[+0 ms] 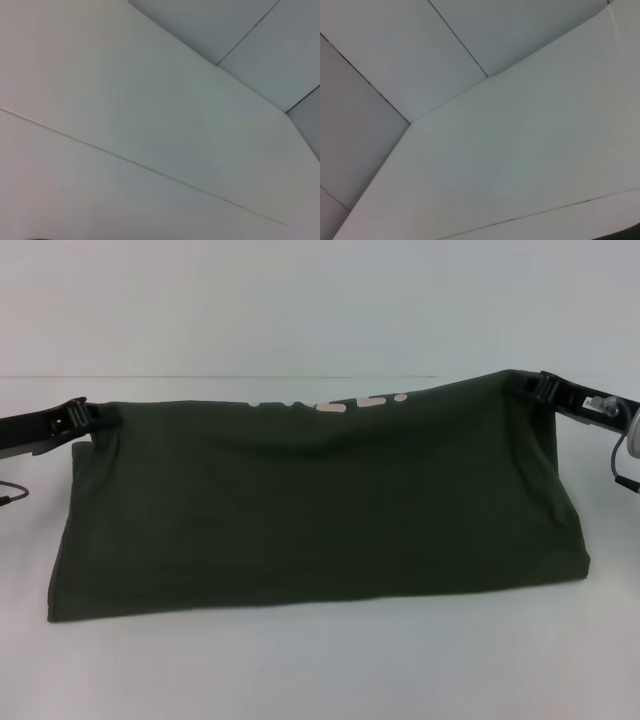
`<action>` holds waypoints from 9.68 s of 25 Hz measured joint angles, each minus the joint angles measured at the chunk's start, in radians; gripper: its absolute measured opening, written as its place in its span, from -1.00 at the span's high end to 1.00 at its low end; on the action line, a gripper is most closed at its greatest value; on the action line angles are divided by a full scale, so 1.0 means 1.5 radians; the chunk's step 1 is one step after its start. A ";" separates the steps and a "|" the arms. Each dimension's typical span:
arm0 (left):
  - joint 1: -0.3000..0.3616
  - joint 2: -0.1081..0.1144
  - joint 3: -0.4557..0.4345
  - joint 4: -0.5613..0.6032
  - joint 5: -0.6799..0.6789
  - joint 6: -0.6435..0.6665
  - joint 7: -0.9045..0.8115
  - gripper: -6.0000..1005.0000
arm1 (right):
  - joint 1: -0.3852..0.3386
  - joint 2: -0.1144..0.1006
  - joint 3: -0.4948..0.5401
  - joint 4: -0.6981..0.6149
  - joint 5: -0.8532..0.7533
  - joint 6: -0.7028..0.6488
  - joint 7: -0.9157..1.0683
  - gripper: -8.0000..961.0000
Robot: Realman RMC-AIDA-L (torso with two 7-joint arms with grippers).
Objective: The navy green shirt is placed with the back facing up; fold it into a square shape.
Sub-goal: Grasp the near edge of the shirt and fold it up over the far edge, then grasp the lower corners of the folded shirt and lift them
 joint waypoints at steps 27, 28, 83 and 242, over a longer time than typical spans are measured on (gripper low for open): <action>-0.011 -0.051 0.057 -0.003 -0.023 -0.154 0.028 0.88 | 0.058 0.008 -0.059 0.065 0.017 0.185 -0.062 0.90; -0.012 -0.053 0.060 -0.003 -0.024 -0.158 0.028 0.88 | 0.059 0.008 -0.060 0.066 0.017 0.188 -0.062 0.90; 0.130 0.034 0.226 -0.007 -0.235 0.152 -0.008 -0.69 | -0.086 -0.067 -0.171 0.029 0.111 -0.224 -0.125 -0.74; 0.067 0.059 0.258 0.056 0.155 0.211 -0.181 -0.44 | -0.121 -0.019 -0.207 -0.020 -0.085 -0.403 -0.442 -0.74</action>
